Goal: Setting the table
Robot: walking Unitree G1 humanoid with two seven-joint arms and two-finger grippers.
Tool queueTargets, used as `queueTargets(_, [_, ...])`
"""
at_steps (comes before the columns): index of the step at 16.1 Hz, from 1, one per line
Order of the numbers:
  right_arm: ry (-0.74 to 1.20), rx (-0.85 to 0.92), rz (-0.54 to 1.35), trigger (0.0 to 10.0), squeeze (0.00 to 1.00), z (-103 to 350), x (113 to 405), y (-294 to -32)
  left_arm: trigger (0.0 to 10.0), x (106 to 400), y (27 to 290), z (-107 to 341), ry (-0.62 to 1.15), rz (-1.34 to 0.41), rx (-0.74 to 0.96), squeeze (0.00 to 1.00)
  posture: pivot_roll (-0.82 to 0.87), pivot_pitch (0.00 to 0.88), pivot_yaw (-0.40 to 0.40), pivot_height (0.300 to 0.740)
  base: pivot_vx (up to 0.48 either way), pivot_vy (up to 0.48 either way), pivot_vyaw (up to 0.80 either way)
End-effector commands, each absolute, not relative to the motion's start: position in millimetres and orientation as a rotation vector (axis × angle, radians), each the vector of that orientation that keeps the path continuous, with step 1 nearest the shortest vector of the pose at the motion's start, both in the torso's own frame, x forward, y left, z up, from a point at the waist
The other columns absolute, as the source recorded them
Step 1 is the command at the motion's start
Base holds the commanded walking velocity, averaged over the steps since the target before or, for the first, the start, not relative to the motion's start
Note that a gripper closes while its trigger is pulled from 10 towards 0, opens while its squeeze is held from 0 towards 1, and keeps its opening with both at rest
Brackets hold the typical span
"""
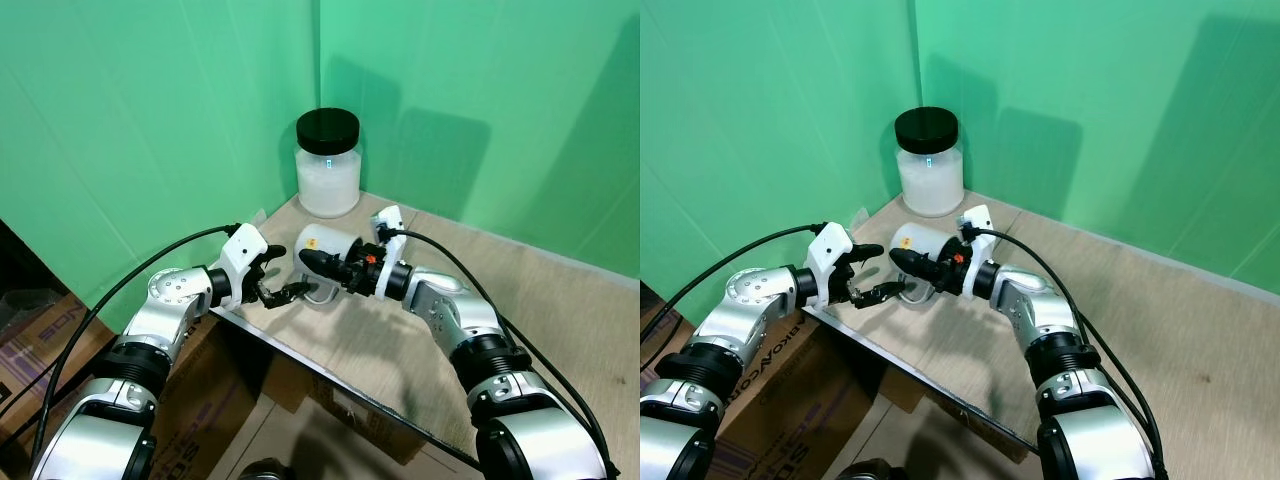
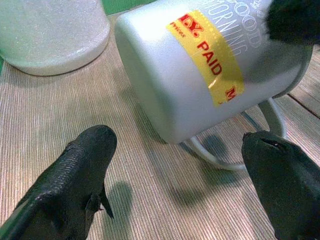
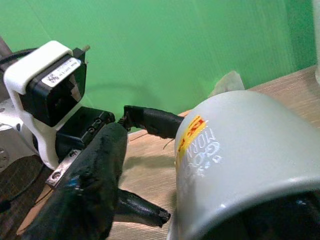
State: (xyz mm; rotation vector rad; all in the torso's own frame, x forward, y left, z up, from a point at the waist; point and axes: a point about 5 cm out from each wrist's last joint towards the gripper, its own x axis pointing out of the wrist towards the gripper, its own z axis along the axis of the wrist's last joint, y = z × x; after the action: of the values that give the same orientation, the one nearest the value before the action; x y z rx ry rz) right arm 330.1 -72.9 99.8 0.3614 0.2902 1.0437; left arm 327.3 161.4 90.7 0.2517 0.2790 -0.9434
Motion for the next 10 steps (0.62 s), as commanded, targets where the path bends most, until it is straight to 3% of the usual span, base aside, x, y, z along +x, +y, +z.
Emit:
queueTargets(1, [0.293,0.351,1.043,0.0,0.0,100.5,330.3,-68.5,10.0,328.8,165.1,93.5,0.272,-0.933,0.276,0.0,0.07,0.0,0.076,0.74,0.0,0.0,0.0])
queueTargets(10, [0.254,0.347,1.022,0.0,0.0,110.5,337.0,-80.0,10.0,328.5,165.9,93.4,0.264,-0.927,0.281,0.0,0.07,0.0,0.077,0.74,0.0,0.0,0.0])
